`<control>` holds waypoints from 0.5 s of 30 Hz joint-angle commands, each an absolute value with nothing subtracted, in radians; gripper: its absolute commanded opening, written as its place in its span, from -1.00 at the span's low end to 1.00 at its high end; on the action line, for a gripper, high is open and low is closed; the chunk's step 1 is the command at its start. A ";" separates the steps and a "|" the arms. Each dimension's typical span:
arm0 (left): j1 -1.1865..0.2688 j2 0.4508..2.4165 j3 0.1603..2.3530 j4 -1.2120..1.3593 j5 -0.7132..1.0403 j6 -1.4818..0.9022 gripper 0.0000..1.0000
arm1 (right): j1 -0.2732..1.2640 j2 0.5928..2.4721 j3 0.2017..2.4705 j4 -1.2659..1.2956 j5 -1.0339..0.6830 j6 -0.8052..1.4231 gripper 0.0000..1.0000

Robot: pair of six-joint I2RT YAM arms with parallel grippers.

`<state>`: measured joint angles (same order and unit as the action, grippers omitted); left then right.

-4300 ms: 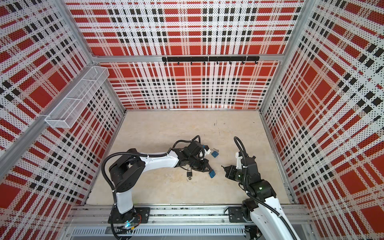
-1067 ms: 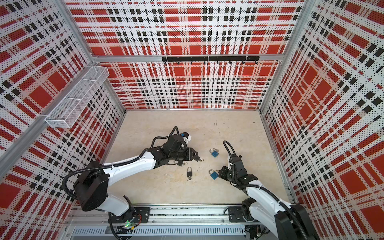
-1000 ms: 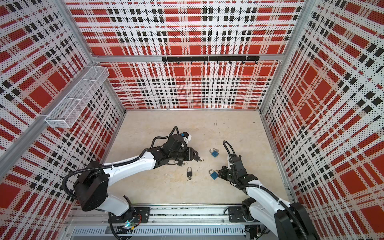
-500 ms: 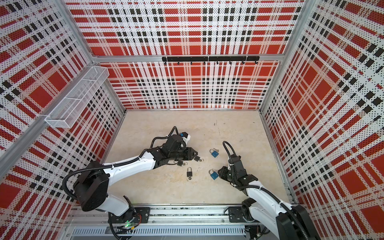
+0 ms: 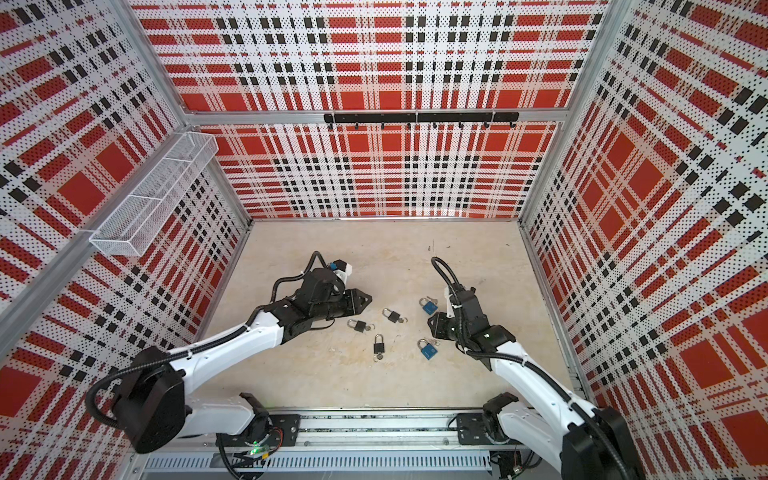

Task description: Lock with the key

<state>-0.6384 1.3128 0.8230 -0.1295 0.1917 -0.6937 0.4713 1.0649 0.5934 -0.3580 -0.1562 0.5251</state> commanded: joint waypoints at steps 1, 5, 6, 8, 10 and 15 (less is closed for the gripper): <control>-0.608 1.244 0.793 -0.185 0.141 -0.697 -0.38 | 0.525 1.195 0.694 -0.346 -0.149 0.367 -0.25; -0.577 1.170 0.739 -0.204 0.127 -0.713 -0.37 | 0.541 1.376 0.790 -0.292 -0.175 0.310 -0.21; -0.570 1.154 0.726 -0.210 0.123 -0.717 -0.37 | 0.543 1.416 0.811 -0.280 -0.181 0.296 -0.19; -0.557 1.123 0.703 -0.223 0.117 -0.727 -0.36 | 0.546 1.495 0.862 -0.274 -0.192 0.266 -0.14; -0.547 1.095 0.685 -0.234 0.114 -0.732 -0.36 | 0.551 1.560 0.908 -0.271 -0.212 0.239 -0.10; -0.525 1.044 0.662 -0.258 0.101 -0.739 -0.32 | 0.564 1.684 0.992 -0.266 -0.234 0.193 -0.06</control>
<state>-0.5392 1.0756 0.6701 -0.2359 0.1299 -0.7303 0.5541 1.6447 0.9466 -0.3012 -0.2066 0.2592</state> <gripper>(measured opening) 0.337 0.467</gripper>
